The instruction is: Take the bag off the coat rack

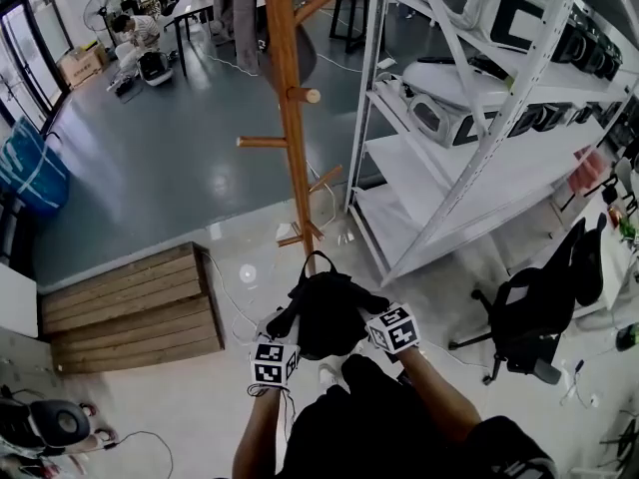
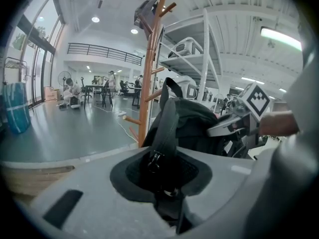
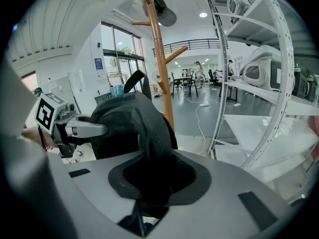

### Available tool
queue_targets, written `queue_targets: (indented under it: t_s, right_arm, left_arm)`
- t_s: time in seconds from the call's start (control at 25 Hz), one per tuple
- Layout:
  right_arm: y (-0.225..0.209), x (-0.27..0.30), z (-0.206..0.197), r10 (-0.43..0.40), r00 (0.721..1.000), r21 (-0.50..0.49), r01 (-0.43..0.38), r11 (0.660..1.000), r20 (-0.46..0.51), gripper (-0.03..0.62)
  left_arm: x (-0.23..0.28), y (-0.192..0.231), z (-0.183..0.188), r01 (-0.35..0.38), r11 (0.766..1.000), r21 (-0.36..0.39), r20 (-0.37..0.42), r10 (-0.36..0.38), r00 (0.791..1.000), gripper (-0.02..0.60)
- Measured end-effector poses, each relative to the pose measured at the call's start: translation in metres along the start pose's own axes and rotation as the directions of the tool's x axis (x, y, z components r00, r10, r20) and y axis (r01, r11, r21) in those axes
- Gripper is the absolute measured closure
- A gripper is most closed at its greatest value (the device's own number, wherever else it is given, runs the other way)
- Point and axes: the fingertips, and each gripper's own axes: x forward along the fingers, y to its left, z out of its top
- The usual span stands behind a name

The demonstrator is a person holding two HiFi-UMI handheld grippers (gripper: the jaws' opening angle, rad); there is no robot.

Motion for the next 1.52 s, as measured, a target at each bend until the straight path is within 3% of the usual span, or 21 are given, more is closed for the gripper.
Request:
queue_targets:
  t_s: [0.52,1.52]
  right_arm:
    - [0.009,-0.011,-0.006,0.041,0.999,-0.017,-0.041,0.999,0.009,0.508]
    - [-0.007,-0.066,-0.068,0.179,0.983,-0.049,-0.181,0.982,-0.047,0.505]
  left_arm:
    - [-0.016,-0.012,-0.006,-0.031,0.999,-0.021,0.012,0.031,0.999,0.493]
    - [-0.034,-0.098,-0.048,-0.113,0.987,-0.111,-0.047,0.108,0.993,0.492]
